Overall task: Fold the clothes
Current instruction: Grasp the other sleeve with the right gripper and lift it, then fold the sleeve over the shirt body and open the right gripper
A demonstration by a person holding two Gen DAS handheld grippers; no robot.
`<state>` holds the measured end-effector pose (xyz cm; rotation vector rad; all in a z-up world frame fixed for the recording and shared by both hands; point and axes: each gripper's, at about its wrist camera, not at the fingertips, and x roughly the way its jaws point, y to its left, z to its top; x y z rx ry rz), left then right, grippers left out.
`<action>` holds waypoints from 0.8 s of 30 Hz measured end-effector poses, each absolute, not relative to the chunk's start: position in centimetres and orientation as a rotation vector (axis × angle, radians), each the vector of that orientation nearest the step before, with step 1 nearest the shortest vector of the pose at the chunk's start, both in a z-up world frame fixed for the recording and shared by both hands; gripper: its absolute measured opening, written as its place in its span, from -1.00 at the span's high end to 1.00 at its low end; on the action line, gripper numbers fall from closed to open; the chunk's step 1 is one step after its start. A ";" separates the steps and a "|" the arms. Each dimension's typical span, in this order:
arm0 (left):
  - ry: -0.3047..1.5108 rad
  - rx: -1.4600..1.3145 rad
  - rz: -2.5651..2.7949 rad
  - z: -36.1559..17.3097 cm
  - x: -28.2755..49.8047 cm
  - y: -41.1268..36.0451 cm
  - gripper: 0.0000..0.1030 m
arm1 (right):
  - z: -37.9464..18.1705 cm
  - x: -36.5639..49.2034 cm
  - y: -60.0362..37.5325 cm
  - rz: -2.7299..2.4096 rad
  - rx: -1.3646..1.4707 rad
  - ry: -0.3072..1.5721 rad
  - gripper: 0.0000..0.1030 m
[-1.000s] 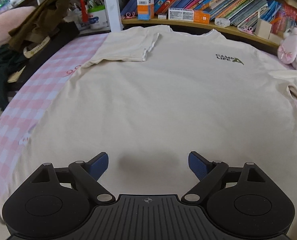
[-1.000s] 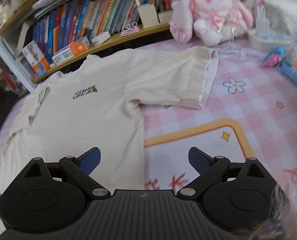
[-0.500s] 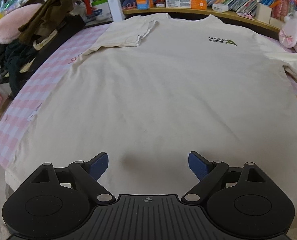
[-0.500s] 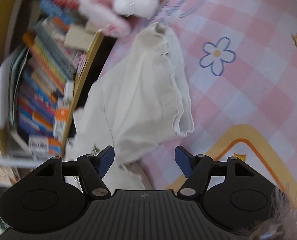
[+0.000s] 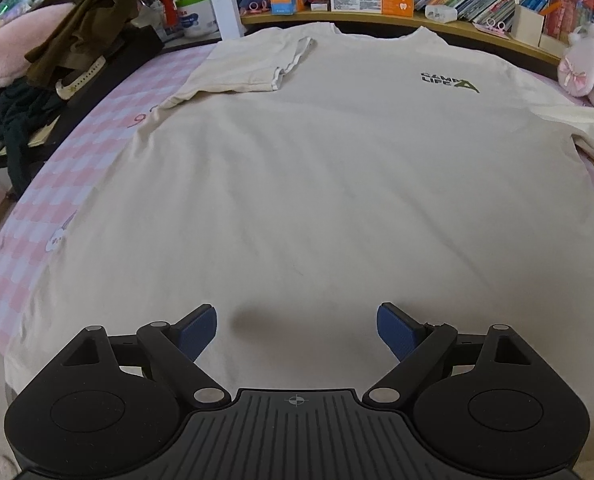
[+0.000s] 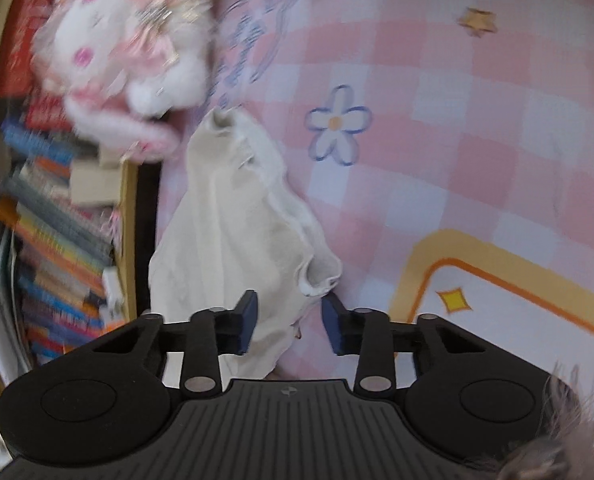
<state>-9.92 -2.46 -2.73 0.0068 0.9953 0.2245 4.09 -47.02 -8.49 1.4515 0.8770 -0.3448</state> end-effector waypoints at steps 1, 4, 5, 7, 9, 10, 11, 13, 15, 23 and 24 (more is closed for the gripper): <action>0.990 0.004 0.222 -2.6 -9.9 -2.1 -0.74 | -8.5 3.9 -47.0 -0.374 1.467 0.865 0.44; 0.977 -0.007 0.221 -2.4 -9.9 -0.7 -0.74 | -8.3 4.2 -46.5 -0.408 1.443 0.849 0.48; 0.975 -0.012 0.224 -2.4 -9.9 -0.1 -0.74 | -8.2 4.4 -46.3 -0.413 1.427 0.850 0.72; 0.971 -0.023 0.233 -2.4 -10.1 1.0 -0.74 | -7.6 4.9 -45.9 -0.421 1.361 0.841 0.84; 0.968 -0.038 0.243 -2.4 -10.4 2.1 -0.74 | -6.3 5.5 -45.2 -0.432 1.241 0.799 0.84; 0.969 -0.045 0.249 -2.4 -10.5 2.7 -0.74 | -5.4 6.1 -44.7 -0.425 1.169 0.775 0.85; 0.970 -0.053 0.254 -2.4 -10.6 3.3 -0.74 | -4.3 6.9 -43.8 -0.403 1.079 0.751 0.85; 0.971 -0.069 0.264 -2.5 -11.0 4.4 -0.74 | -2.2 8.8 -41.3 -0.340 0.885 0.714 0.85; 0.979 -0.084 0.269 -2.6 -11.2 5.3 -0.74 | -0.4 11.1 -36.9 -0.195 0.616 0.718 0.85; 0.984 -0.095 0.256 -2.6 -11.0 6.5 -0.74 | -3.5 11.4 -18.5 0.401 -0.461 0.875 0.85; 0.987 -0.089 0.249 -2.6 -10.9 6.4 -0.74 | -4.1 11.0 -18.0 0.406 -0.468 0.872 0.77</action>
